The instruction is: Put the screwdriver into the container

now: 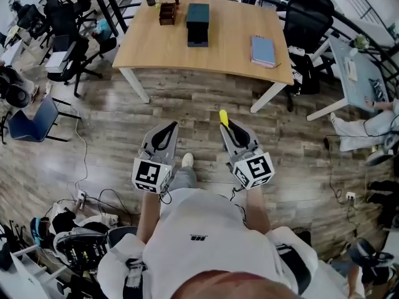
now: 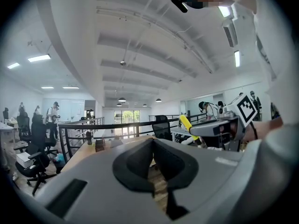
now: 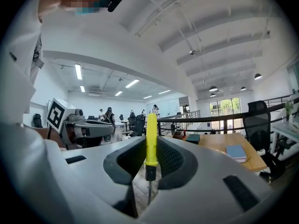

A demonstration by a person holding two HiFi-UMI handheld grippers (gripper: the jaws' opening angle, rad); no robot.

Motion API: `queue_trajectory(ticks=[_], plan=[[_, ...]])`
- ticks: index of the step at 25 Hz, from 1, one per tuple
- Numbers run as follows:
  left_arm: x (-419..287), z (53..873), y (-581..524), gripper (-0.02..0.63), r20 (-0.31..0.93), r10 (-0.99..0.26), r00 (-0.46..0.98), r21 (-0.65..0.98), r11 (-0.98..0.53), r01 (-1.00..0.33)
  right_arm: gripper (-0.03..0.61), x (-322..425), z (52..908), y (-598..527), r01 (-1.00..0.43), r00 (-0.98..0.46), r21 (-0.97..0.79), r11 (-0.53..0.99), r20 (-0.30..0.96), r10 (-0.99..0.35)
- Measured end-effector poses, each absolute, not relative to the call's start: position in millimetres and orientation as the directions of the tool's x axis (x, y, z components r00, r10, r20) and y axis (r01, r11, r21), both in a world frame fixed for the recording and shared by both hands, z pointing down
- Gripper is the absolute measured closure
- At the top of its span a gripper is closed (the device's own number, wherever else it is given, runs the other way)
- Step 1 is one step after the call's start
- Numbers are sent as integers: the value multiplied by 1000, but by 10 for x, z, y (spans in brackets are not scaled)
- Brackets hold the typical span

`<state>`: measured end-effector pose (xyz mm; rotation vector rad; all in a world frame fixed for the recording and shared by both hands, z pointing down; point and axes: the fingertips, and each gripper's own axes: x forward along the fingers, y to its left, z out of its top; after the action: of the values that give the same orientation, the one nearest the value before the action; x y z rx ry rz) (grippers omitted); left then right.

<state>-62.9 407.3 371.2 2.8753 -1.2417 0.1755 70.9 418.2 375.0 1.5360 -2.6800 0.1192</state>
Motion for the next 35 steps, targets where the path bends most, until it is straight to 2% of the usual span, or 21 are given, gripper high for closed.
queue_trajectory(ticks=[15, 35], plan=[[-808, 3681, 2577, 601, 92, -666, 740, -26, -745, -667, 520, 508, 3713, 2790, -902, -429, -13, 431, 116, -896], [-915, 3785, 1590, 601, 75, -638, 766, -23, -770, -638, 520, 372, 3822, 1865, -921, -387, -5, 389, 117, -915]])
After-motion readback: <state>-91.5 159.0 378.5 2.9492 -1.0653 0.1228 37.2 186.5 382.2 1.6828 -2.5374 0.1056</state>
